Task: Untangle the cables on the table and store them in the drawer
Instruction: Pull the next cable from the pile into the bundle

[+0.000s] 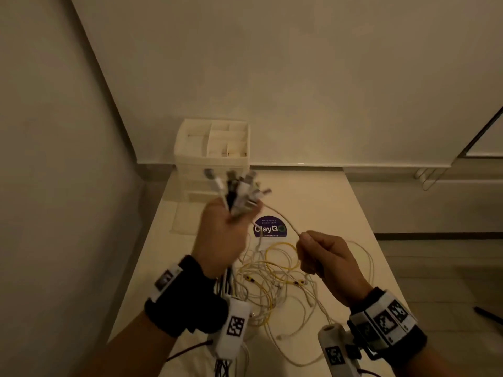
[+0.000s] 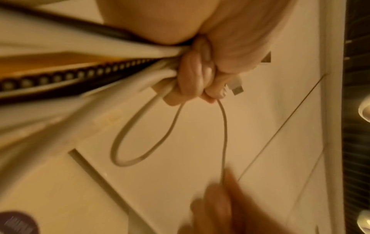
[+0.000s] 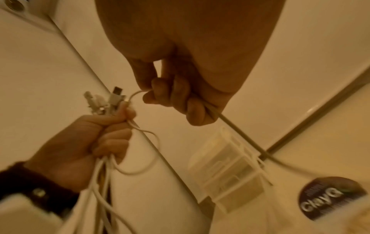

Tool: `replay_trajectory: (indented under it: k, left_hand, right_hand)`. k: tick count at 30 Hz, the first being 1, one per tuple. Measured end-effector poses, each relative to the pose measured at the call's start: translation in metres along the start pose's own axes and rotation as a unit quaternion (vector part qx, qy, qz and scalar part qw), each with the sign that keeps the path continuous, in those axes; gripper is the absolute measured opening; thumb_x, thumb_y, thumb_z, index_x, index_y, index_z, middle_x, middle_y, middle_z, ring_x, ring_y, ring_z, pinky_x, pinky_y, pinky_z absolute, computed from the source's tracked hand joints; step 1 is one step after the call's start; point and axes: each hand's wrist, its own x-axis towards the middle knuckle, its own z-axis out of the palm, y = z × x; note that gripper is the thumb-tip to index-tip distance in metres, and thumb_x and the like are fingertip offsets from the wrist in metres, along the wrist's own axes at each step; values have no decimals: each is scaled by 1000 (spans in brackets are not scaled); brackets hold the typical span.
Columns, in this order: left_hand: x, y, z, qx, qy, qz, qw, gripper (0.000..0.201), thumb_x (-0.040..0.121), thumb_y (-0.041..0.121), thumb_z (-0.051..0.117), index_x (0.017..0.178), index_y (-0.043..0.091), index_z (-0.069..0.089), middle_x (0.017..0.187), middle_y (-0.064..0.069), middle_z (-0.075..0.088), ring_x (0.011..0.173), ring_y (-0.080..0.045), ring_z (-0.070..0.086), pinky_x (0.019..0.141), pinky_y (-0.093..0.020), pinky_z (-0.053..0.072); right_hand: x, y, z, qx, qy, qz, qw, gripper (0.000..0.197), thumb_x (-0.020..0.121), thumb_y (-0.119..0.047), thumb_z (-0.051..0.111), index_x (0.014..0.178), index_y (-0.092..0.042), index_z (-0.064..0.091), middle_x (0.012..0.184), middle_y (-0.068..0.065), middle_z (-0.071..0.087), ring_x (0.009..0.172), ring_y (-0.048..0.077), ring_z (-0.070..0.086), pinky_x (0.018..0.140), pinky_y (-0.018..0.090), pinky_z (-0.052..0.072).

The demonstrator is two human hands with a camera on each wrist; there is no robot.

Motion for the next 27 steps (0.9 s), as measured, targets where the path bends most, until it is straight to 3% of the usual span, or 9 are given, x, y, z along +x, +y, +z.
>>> replay_trajectory:
  k: [3,7,11,14,20,22,24,26,27]
  left_hand:
    - [17,4,-26,-85,95,-6,992,29,91,17,65,63,19,59,41,10,34,30,-10,24,41,-19,27]
    - [26,4,-56,-105,145,7,984,23,91,19,65,80,1,59,44,6,32,30,-9,24,39,-17,26]
    - [16,6,-60,-122,186,6,975,42,96,12,58,55,20,54,40,9,29,31,-7,21,38,-15,23]
    - [16,6,-76,-146,231,8,962,39,95,13,58,60,19,43,41,8,27,33,-9,18,40,-15,21]
    - [-9,10,-68,81,249,22,965,26,80,35,75,70,13,65,54,2,57,46,-14,51,45,-25,41]
    - [-21,16,-47,-2,202,24,979,25,74,25,81,84,3,72,67,0,64,59,-10,64,54,-20,48]
    - [-37,12,-25,-72,55,-13,996,28,55,21,91,75,12,74,67,5,65,63,-2,63,63,-20,51]
    - [-54,0,-7,87,-121,-2,989,11,67,23,76,72,17,69,63,5,64,61,0,59,62,-26,49]
    - [-61,-9,0,131,-161,-2,978,11,73,27,69,73,16,70,65,3,67,62,-1,61,60,-27,50]
  right_hand:
    - [-10,18,-13,-6,17,25,1000,41,84,-42,56,59,-10,55,55,4,33,49,15,27,50,24,28]
    - [-22,39,-20,-19,19,47,999,40,79,-45,60,61,-10,58,55,7,33,51,17,27,52,31,25]
    - [-27,51,-18,-24,6,64,998,41,78,-47,61,60,-10,59,55,7,33,50,16,28,50,28,25]
    - [-35,59,-21,-72,29,83,994,49,73,-58,62,54,-14,53,52,4,33,47,15,28,49,26,28]
    - [-45,48,-6,-45,41,71,996,49,74,-49,62,50,-11,42,47,5,32,44,16,26,49,28,30]
    - [-45,34,1,-31,31,53,998,48,74,-46,63,49,-10,41,46,5,31,43,16,25,49,27,31]
    - [-44,19,8,-18,19,30,999,47,74,-44,63,47,-11,41,44,5,32,43,15,26,49,25,30]
    - [-43,3,16,23,6,8,1000,52,72,-45,69,48,-9,41,45,7,32,43,15,25,48,27,26]
    - [-42,-4,19,51,2,1,999,59,70,-48,73,49,-5,39,46,9,31,44,16,24,47,29,23]
